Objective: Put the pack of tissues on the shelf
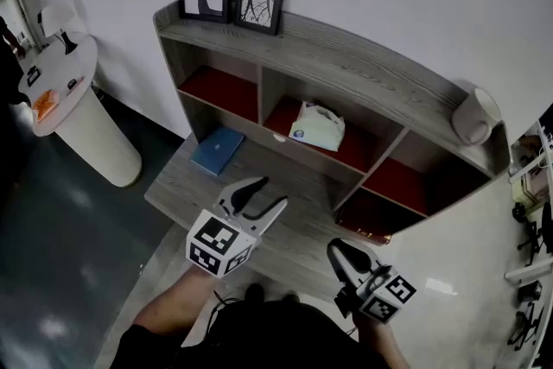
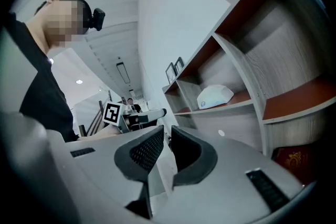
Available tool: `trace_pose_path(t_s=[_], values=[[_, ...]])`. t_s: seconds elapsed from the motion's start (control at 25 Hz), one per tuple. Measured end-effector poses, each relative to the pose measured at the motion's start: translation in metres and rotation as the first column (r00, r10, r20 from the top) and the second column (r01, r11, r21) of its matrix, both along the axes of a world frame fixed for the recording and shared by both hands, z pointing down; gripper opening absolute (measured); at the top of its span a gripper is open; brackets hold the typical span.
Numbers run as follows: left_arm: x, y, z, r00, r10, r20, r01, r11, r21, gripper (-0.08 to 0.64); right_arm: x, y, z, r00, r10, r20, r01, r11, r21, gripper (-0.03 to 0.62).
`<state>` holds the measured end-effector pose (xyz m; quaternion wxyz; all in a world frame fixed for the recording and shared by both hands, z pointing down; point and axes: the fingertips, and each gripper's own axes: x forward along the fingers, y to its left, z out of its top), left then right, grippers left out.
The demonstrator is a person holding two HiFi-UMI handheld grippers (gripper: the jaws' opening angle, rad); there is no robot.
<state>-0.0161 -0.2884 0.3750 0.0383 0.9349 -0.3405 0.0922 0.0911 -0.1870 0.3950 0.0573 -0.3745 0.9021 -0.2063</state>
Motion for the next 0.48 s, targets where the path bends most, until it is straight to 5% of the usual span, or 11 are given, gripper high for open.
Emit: trace_pose_path(t_s=[0.2, 0.48], values=[[-0.006, 0.038, 0.005, 0.999, -0.022, -0.035, 0.021, 0.999, -0.026, 0.19, -0.006, 0.007, -0.02, 0.998, 0.003, 0.063, -0.004, 1.0, 0.022, 0.021], [-0.001, 0.07, 0.026, 0.997, -0.038, -0.067, 0.034, 0.997, -0.066, 0.127, 0.001, 0.013, -0.014, 1.0, 0.018, 0.022, -0.018, 0.999, 0.037, 0.02]])
